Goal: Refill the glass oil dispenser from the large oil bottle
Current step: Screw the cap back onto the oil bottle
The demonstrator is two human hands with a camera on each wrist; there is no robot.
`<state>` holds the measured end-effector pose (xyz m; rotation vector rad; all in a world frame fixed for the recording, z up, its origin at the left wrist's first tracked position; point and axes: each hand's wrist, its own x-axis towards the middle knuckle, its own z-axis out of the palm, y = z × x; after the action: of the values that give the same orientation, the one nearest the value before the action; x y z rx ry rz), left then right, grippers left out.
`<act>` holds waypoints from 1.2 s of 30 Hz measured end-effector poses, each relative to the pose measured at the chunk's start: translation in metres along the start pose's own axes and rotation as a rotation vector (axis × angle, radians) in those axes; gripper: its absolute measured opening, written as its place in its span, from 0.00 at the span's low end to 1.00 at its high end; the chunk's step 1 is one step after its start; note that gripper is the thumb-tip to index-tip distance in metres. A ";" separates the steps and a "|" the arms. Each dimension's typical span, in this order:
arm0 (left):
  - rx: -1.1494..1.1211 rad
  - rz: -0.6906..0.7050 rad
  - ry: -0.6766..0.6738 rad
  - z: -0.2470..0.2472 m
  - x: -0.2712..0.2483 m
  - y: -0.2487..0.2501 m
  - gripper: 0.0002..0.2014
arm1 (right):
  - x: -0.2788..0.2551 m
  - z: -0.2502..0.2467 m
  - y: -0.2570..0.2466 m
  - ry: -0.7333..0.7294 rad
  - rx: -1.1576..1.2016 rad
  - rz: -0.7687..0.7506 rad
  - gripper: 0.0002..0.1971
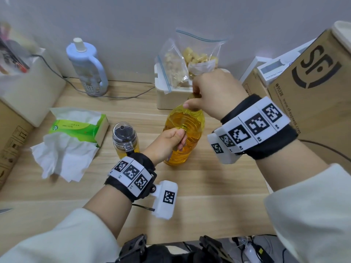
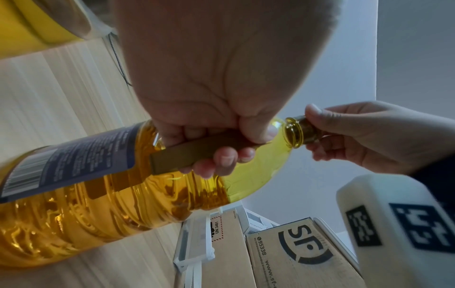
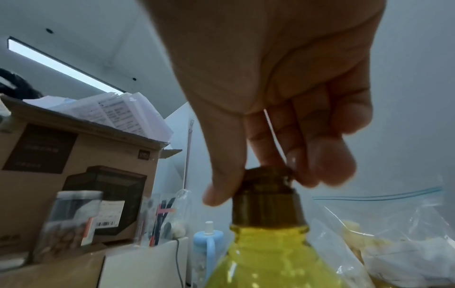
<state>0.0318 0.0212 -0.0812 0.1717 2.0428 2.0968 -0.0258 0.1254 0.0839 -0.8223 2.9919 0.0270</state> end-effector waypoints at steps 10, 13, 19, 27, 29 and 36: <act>0.015 0.002 -0.014 -0.001 0.001 -0.001 0.17 | 0.002 -0.007 0.001 -0.091 0.052 -0.023 0.15; 0.012 0.012 -0.019 -0.001 0.001 -0.001 0.17 | -0.002 -0.005 -0.005 -0.011 -0.016 0.043 0.21; 0.010 0.011 -0.018 -0.003 0.002 -0.003 0.17 | -0.002 -0.009 0.001 -0.138 0.041 -0.064 0.25; 0.029 0.017 -0.006 -0.003 0.004 -0.005 0.17 | -0.006 0.002 -0.007 -0.004 -0.079 0.015 0.22; 0.034 0.016 -0.012 -0.003 0.004 -0.004 0.17 | -0.006 0.000 -0.004 -0.050 -0.084 -0.015 0.20; 0.035 0.020 0.000 -0.002 0.003 -0.004 0.17 | -0.010 0.000 -0.003 -0.051 -0.125 0.070 0.22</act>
<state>0.0285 0.0204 -0.0855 0.1990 2.0876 2.0733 -0.0158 0.1273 0.0842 -0.7149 2.9941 0.2364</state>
